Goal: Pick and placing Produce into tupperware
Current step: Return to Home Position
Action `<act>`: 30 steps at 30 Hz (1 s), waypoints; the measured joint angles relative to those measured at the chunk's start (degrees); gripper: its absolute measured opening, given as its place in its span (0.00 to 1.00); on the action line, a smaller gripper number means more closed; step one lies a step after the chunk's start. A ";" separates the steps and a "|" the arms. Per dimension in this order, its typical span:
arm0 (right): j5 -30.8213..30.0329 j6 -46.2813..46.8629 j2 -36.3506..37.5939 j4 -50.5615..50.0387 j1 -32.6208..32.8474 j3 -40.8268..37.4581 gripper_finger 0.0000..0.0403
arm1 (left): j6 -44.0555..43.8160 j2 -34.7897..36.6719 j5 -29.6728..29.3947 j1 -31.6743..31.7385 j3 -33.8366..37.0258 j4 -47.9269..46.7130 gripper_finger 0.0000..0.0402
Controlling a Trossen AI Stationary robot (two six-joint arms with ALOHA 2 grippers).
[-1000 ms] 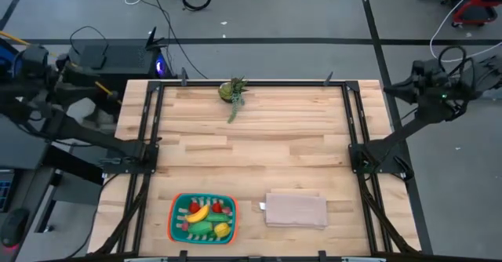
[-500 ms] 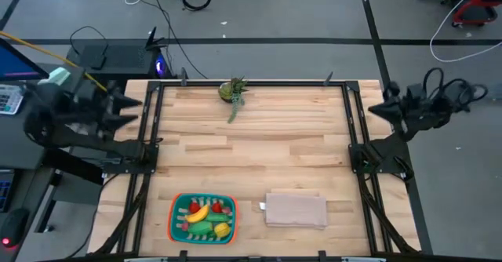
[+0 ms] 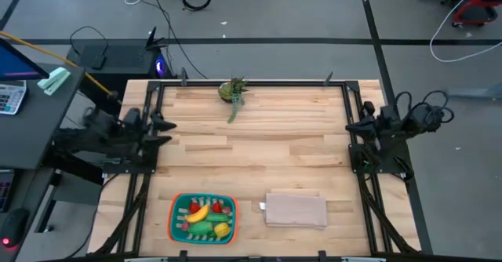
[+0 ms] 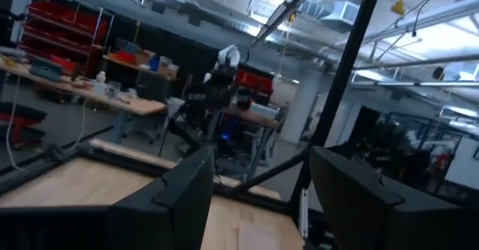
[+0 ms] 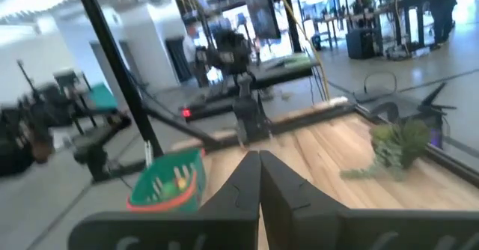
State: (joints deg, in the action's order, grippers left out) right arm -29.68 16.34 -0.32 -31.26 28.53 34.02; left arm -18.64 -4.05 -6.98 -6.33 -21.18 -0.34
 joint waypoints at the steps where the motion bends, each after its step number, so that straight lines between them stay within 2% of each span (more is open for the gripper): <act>1: -0.10 -0.24 0.05 2.34 0.00 -0.87 0.02 | -0.33 0.41 0.00 0.00 2.08 1.61 0.57; 8: 2.12 -0.52 0.07 9.55 0.00 -6.07 0.02 | -1.77 0.41 -0.05 0.02 11.34 14.64 0.57; 15: 11.21 -2.79 0.04 24.90 0.00 -13.77 0.02 | -1.79 0.41 -0.26 0.04 17.29 24.68 0.55; 18: 12.73 -2.32 0.04 30.90 0.00 -18.84 0.02 | -1.77 0.39 -0.26 0.04 18.00 25.25 0.55; 27: 11.09 0.34 0.06 48.33 -0.02 -33.30 0.02 | -3.46 0.30 -0.35 0.04 18.00 24.22 0.54; 30: 10.13 0.81 -0.22 46.71 -0.05 -32.68 0.02 | -3.04 0.28 -0.39 0.04 17.98 24.01 0.54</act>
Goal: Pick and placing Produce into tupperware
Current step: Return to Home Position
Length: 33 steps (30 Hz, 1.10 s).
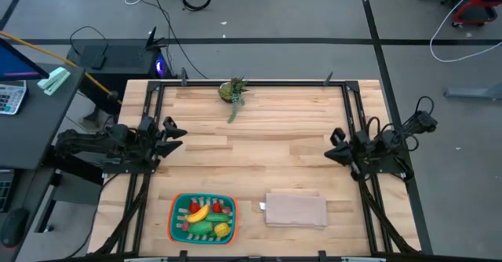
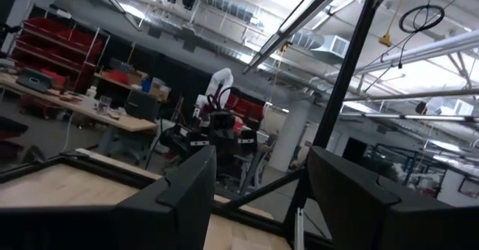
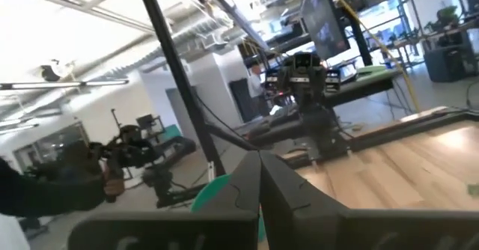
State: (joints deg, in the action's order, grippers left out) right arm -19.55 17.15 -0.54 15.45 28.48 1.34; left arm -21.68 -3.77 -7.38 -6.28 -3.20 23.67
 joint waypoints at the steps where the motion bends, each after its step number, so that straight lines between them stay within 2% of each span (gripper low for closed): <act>1: -0.40 -0.48 -0.04 0.06 -0.12 0.18 0.02 | 0.61 0.00 -0.05 0.00 0.00 -0.09 0.55; 7: -1.92 -1.98 -0.04 -1.24 -1.15 0.47 0.02 | 0.82 0.02 0.00 0.00 0.00 -3.86 0.55; 14: -8.47 -1.90 -0.83 -4.23 -1.52 0.47 0.02 | -1.65 0.02 0.11 0.00 0.00 -11.37 0.54; 21: -8.63 -1.90 -1.24 -4.31 -1.52 0.47 0.02 | -1.02 0.02 0.13 0.00 0.00 -18.17 0.54; 27: -8.65 -1.89 -1.24 -4.32 -1.52 0.47 0.02 | 3.29 0.04 -0.06 0.00 0.00 -15.90 0.52; 33: -8.66 -1.90 -1.27 -4.32 -1.52 0.48 0.02 | 3.54 0.04 -0.06 -0.04 0.00 -19.91 0.52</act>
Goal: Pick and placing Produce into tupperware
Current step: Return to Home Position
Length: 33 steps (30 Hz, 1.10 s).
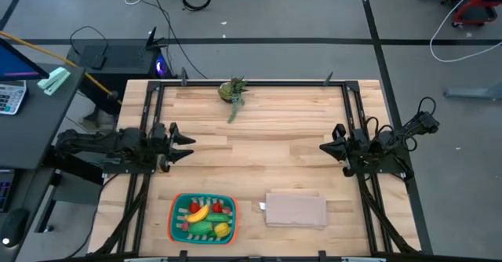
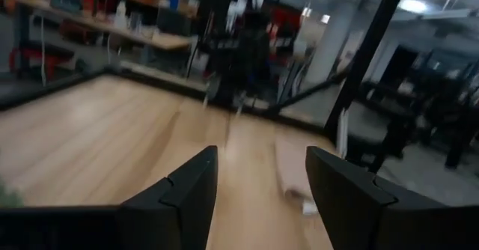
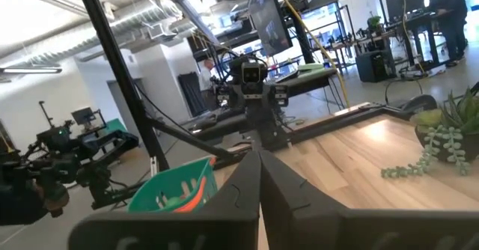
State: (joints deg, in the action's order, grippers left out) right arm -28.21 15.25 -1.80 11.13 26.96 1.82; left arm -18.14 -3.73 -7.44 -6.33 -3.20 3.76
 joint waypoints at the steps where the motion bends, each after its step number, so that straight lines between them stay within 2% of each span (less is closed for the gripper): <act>1: 0.00 0.01 0.00 0.00 0.00 0.01 0.02 | 0.10 0.00 0.00 0.00 0.00 -1.44 0.52; 7: -0.02 0.01 -0.02 0.01 0.00 0.01 0.02 | -2.40 0.00 0.22 0.00 -0.23 -9.46 0.53; 33: -0.02 0.04 -0.02 0.01 0.00 0.05 0.02 | -2.20 0.00 -0.01 0.00 -0.04 -7.94 0.52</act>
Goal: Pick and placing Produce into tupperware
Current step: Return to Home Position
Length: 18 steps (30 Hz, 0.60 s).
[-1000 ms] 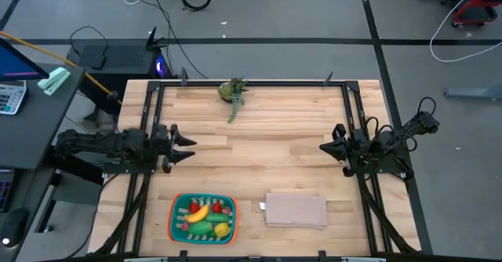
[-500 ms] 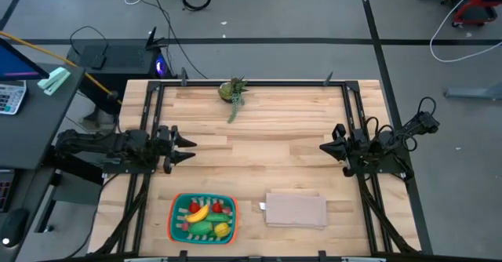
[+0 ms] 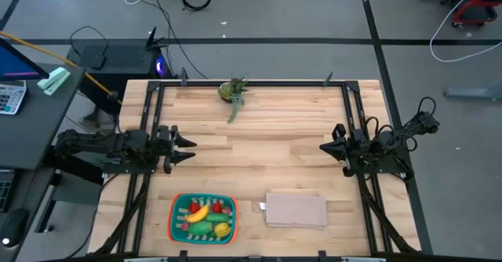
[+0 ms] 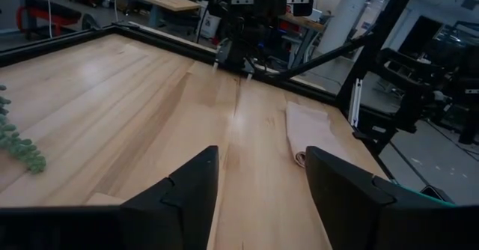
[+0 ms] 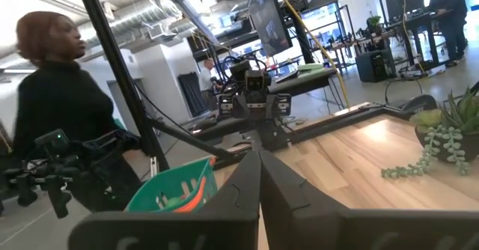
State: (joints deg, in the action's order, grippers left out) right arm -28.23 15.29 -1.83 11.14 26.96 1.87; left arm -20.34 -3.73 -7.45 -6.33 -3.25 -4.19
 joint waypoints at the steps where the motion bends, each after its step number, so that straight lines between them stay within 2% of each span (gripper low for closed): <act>1: 0.00 0.00 0.00 0.00 0.00 0.00 0.02 | 0.03 0.00 0.01 0.00 0.00 0.00 0.52; 18: 0.00 0.00 0.00 0.00 0.01 0.00 0.02 | 0.04 0.00 0.01 0.00 0.00 0.04 0.52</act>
State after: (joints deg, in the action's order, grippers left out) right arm -28.23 15.29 -1.83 11.14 26.97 1.87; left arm -20.29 -3.73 -7.44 -6.33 -3.25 -4.14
